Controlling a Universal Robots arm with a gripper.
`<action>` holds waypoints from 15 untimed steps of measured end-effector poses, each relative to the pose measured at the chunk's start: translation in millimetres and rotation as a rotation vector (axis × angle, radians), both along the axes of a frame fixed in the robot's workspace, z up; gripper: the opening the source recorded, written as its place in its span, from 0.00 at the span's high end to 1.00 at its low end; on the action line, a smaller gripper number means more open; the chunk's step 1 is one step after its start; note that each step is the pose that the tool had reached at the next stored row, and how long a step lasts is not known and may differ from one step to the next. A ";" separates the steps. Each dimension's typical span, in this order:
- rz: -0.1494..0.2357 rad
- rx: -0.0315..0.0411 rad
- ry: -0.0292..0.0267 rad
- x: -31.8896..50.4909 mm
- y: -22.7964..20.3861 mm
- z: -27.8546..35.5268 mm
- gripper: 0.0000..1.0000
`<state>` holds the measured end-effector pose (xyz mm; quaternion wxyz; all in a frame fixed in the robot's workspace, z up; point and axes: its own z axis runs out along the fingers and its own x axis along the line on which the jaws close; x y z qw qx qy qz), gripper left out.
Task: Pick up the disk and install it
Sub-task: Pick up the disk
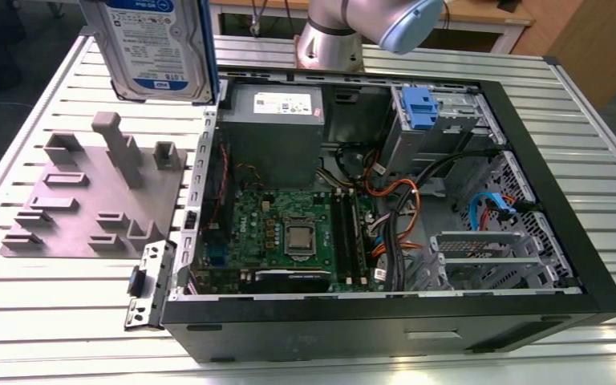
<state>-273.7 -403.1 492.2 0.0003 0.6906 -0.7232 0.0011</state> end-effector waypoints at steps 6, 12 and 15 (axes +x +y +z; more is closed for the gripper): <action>0.000 0.0000 0.0000 7.9 -1.9 -0.5 0.63; 0.000 0.0000 0.0000 9.1 -12.5 -1.2 0.63; 0.000 0.0001 -0.0001 10.9 -15.5 -1.5 0.63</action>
